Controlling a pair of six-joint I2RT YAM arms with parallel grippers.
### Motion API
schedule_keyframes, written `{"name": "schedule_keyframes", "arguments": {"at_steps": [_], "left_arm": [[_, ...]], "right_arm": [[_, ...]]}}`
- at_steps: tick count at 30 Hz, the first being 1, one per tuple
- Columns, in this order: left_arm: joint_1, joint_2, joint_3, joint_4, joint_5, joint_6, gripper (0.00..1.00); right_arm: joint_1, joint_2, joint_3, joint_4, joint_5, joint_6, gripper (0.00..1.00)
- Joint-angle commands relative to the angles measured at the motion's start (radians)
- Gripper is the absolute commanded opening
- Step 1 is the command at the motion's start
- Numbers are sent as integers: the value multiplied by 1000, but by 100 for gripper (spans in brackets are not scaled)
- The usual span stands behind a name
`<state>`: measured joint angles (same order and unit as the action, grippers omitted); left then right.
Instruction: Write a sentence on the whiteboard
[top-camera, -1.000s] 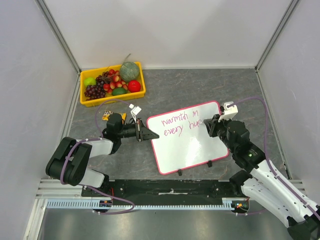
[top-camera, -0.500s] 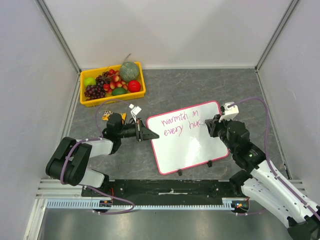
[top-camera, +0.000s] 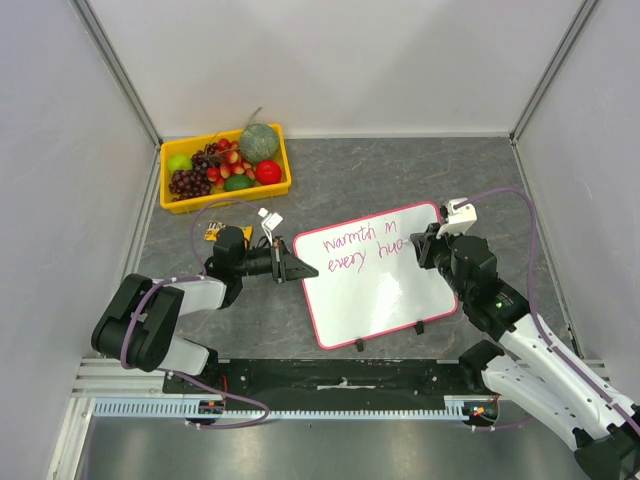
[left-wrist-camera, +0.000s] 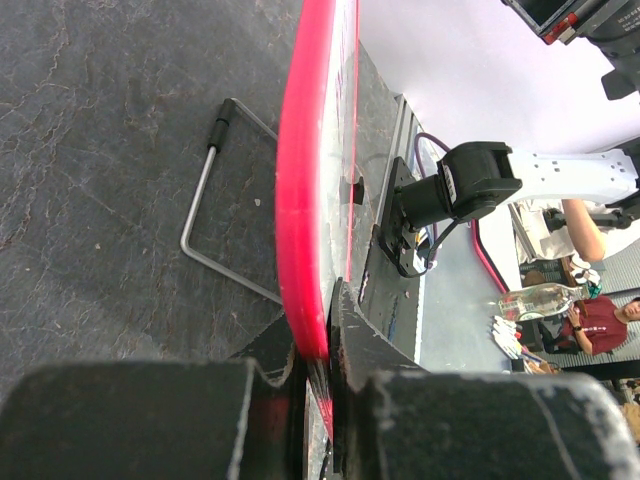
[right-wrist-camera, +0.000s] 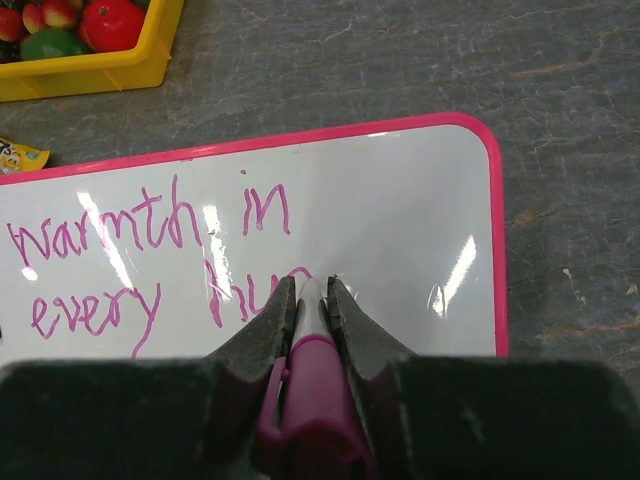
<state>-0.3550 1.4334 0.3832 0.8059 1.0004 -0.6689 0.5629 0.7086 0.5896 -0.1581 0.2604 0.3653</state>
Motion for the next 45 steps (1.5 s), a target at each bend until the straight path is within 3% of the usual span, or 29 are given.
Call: {"name": "schedule_keyframes", "arguments": {"at_steps": [1, 27, 45], "left_arm": [[-18, 28, -17, -42, -22, 219, 2], [-16, 27, -18, -42, -22, 219, 2], [-18, 25, -18, -42, -23, 219, 2]], "right_arm": [[-4, -1, 7, 5, 17, -20, 0], [-3, -92, -83, -139, -47, 37, 0], [-4, -77, -85, -144, -98, 44, 0]]}}
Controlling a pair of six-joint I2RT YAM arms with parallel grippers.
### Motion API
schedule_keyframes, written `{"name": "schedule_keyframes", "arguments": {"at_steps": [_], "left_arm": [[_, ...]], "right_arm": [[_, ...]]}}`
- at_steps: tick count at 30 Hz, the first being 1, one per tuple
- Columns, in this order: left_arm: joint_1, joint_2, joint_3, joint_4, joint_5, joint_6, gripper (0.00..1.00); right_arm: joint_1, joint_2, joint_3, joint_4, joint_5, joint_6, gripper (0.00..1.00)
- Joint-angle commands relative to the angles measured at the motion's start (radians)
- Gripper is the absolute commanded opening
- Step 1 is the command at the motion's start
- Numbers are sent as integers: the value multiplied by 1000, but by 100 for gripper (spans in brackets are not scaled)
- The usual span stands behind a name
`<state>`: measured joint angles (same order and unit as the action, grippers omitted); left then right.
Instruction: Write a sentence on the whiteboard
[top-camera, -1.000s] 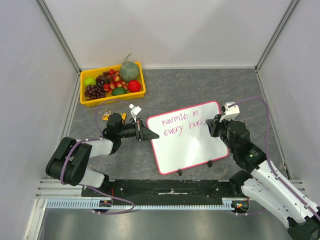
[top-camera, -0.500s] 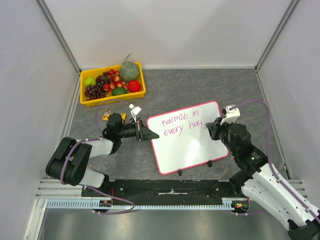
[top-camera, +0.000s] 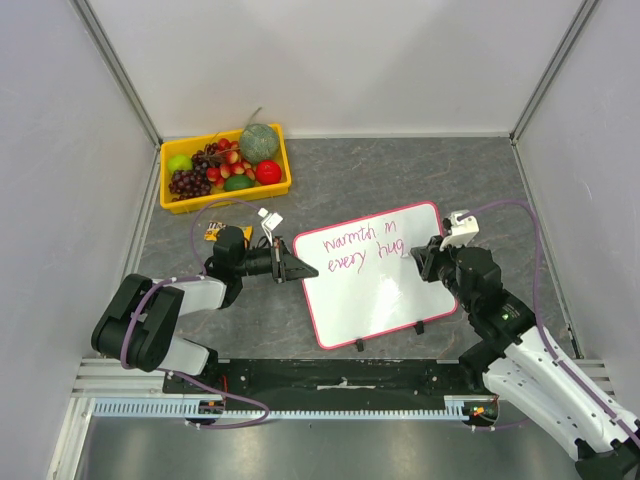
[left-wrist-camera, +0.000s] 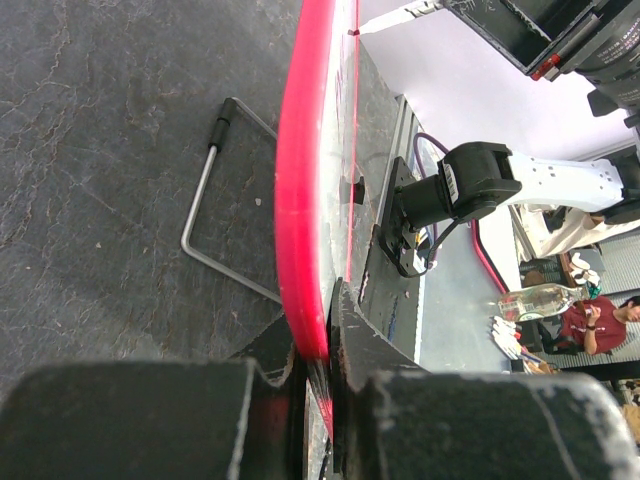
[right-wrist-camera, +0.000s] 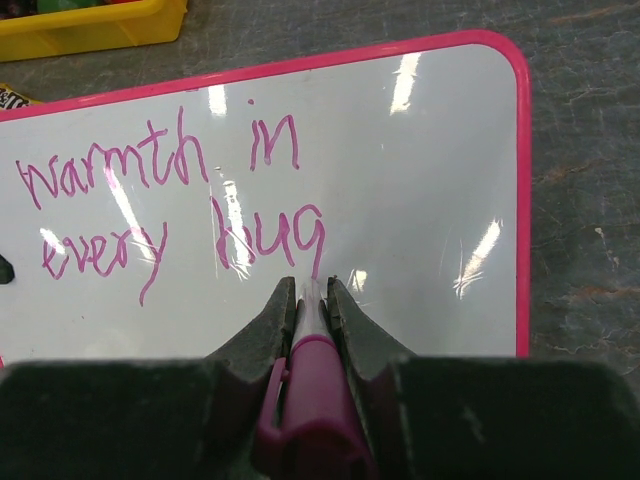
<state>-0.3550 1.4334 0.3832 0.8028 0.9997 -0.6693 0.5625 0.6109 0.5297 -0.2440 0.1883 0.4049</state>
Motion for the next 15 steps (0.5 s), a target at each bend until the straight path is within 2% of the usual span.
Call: {"name": "schedule_keyframes", "arguments": {"at_steps": [1, 15], "left_arm": [[-16, 25, -18, -39, -21, 220, 2], [-16, 25, -18, -39, -23, 220, 2]], "right_arm": [[-4, 20, -23, -54, -32, 5, 0], [-4, 43, 13, 23, -39, 31, 0]]}}
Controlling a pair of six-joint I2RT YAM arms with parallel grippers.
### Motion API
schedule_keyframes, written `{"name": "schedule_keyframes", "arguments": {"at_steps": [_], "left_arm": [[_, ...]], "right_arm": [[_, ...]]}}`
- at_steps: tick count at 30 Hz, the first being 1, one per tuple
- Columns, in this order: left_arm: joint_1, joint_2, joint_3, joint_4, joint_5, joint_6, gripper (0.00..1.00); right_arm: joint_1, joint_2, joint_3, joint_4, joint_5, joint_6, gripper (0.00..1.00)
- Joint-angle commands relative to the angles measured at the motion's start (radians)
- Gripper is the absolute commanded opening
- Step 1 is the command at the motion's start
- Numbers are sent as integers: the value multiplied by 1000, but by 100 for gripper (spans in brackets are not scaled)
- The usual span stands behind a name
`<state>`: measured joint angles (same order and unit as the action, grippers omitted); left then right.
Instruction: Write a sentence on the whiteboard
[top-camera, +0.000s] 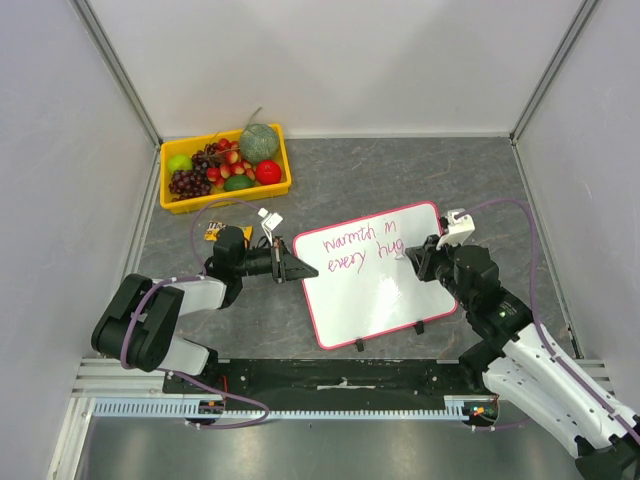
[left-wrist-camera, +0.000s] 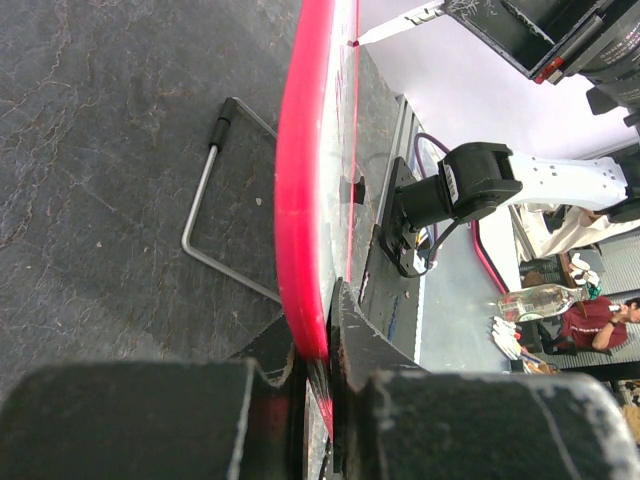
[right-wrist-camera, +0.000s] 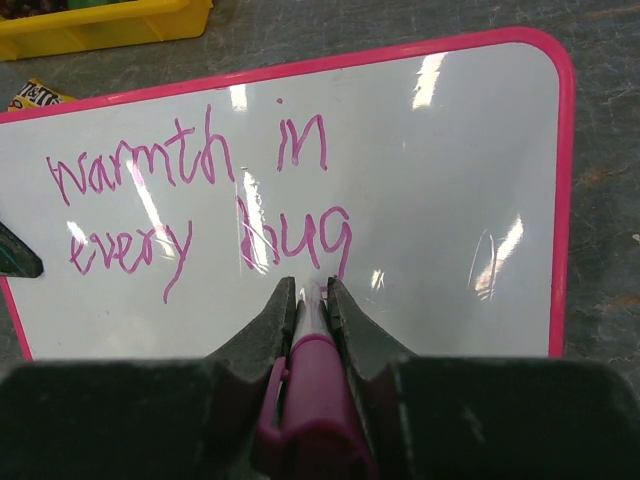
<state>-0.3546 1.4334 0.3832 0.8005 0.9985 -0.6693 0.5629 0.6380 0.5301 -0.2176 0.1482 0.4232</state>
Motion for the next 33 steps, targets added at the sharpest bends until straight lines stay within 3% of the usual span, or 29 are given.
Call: {"name": "schedule_keyframes", "arguments": {"at_steps": [1, 11, 20, 33], "left_arm": [[-18, 27, -18, -37, -20, 220, 2], [-18, 25, -18, -37, -20, 220, 2], [-18, 24, -18, -38, -20, 220, 2], [-17, 25, -17, -38, -18, 220, 2]], "right_arm": [[-4, 6, 18, 1, -7, 17, 0], [-4, -115, 74, 3, -1, 37, 0], [-4, -98, 77, -49, 142, 6, 0], [-4, -58, -8, 26, 189, 8, 0]]}}
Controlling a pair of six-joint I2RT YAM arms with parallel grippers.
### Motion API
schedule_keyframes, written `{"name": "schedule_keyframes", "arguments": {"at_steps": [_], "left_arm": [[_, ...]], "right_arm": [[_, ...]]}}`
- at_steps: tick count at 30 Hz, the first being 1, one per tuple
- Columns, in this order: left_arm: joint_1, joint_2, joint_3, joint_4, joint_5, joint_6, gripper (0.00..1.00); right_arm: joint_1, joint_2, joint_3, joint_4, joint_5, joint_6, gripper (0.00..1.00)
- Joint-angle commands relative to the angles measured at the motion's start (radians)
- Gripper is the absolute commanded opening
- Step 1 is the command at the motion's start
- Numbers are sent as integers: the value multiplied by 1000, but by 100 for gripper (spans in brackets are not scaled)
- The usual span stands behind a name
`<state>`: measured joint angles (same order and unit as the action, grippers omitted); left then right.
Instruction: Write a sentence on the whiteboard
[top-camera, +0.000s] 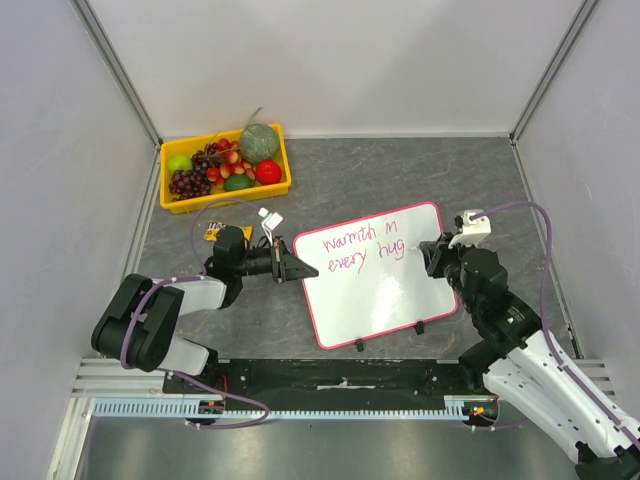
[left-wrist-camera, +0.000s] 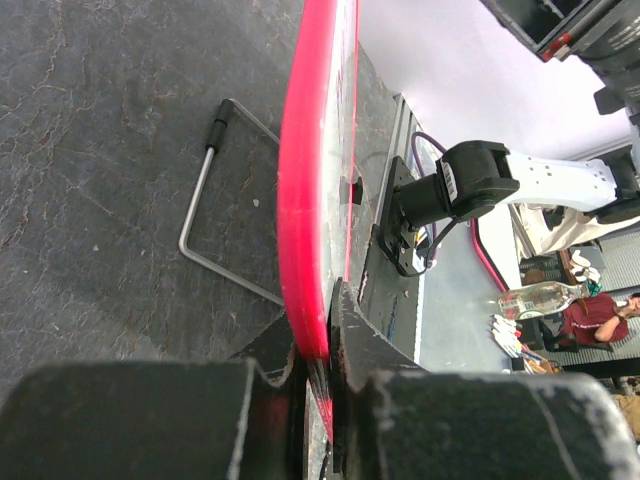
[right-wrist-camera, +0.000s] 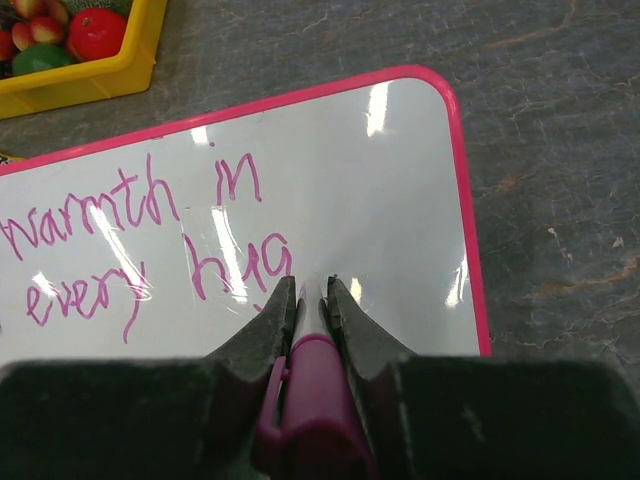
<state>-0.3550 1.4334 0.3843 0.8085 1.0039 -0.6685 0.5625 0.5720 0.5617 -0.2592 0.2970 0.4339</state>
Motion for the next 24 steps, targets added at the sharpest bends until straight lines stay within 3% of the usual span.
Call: {"name": "schedule_keyframes", "arguments": {"at_steps": [1, 13, 24], "left_arm": [[-18, 27, -19, -45, -24, 219, 2], [-18, 28, -18, -43, -21, 219, 2], [-18, 25, -19, -46, -27, 221, 2]], "right_arm": [[-4, 14, -52, 86, 40, -1, 0], [-4, 31, -109, 115, 44, 5, 0], [-6, -73, 24, 28, 37, -1, 0]]}}
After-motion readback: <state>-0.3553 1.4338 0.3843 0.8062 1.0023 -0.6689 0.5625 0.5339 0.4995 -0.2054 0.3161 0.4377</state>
